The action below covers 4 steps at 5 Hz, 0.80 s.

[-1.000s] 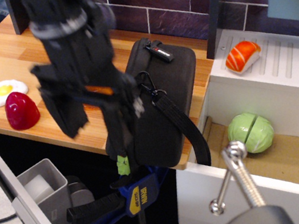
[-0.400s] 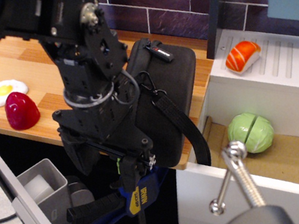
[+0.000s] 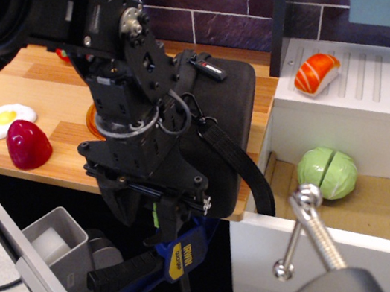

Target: Unzip zipper bag

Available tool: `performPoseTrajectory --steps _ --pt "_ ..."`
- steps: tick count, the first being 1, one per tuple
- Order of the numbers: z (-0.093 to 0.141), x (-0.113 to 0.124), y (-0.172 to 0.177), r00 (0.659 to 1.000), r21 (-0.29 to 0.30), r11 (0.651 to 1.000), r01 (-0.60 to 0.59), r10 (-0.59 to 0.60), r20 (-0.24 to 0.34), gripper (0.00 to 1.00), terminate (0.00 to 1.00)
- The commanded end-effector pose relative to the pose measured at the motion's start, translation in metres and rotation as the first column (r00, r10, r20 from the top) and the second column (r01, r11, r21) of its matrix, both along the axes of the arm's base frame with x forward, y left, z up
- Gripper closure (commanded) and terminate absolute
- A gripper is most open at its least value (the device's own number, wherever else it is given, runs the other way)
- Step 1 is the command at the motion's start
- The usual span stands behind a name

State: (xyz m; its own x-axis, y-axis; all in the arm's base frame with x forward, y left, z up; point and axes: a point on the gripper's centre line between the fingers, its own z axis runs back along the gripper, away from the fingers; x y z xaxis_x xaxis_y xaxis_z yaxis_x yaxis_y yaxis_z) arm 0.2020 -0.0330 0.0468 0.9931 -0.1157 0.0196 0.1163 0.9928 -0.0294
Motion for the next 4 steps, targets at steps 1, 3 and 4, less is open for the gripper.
performPoseTrajectory --steps 1,3,4 --pt "0.014 0.020 0.000 0.998 -0.014 1.000 -0.028 0.029 0.064 1.00 0.00" --pt "0.048 0.034 -0.002 0.987 -0.082 0.994 -0.065 0.077 0.142 1.00 0.00" --pt "0.072 0.044 -0.002 0.973 -0.140 0.984 -0.107 0.133 0.191 1.00 0.00"
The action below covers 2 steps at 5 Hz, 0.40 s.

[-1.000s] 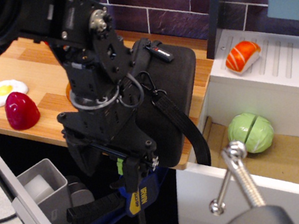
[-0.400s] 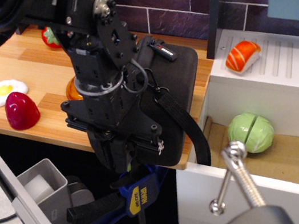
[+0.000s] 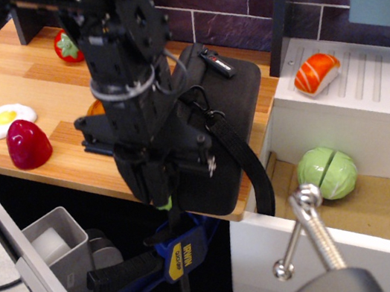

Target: Unzip zipper bag

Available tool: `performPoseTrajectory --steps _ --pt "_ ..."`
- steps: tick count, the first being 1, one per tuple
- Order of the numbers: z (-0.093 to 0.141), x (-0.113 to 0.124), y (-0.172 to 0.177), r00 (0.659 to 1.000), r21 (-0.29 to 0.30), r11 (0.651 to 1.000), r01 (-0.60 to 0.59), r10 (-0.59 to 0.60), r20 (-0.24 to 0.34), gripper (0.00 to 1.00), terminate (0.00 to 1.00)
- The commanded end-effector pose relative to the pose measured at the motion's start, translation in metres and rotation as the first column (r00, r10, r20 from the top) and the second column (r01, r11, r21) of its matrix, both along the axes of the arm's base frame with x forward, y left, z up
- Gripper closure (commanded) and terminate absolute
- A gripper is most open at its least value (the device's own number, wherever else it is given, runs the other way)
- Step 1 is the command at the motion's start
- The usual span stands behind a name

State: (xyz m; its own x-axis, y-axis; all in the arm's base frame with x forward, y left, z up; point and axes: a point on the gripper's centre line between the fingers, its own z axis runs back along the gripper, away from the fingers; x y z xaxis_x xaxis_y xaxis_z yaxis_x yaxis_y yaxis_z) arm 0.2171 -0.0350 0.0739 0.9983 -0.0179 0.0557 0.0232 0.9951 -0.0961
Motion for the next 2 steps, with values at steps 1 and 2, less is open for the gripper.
performPoseTrajectory --steps 1,2 --pt "0.067 0.040 -0.001 0.973 -0.085 0.995 -0.056 0.074 0.221 1.00 0.00" --pt "0.083 0.056 0.001 0.963 -0.115 0.988 -0.098 0.123 0.238 1.00 0.00"
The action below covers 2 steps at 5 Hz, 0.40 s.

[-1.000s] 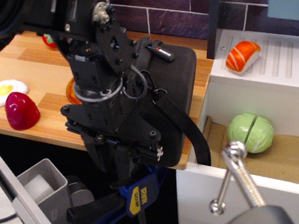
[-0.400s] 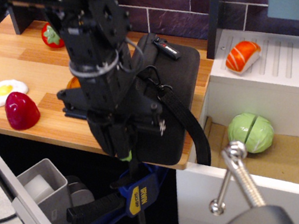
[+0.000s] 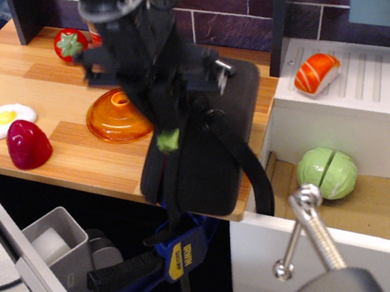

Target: Unzip zipper bag

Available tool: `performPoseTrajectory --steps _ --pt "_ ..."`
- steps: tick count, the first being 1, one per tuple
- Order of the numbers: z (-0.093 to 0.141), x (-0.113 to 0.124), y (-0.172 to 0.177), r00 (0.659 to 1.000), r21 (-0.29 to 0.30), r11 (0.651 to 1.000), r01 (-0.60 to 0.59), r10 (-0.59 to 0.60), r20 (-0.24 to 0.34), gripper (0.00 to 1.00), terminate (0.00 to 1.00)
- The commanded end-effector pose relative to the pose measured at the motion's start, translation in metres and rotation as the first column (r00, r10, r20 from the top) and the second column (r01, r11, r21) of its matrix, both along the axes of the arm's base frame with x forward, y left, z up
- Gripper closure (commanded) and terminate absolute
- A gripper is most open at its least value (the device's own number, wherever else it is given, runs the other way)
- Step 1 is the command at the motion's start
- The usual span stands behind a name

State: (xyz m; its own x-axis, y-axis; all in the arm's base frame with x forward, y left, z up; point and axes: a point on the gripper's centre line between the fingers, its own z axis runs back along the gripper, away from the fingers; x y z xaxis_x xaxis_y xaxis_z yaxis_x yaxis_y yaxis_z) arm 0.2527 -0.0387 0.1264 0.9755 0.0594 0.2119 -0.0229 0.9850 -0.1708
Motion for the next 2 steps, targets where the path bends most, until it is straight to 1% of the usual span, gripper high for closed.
performPoseTrajectory --steps 1,2 --pt "0.0399 0.0301 0.0079 0.998 -0.048 0.998 -0.048 0.050 0.041 1.00 0.00" --pt "0.0464 0.0357 0.0142 0.999 -0.027 0.999 0.018 -0.018 -0.028 0.00 1.00"
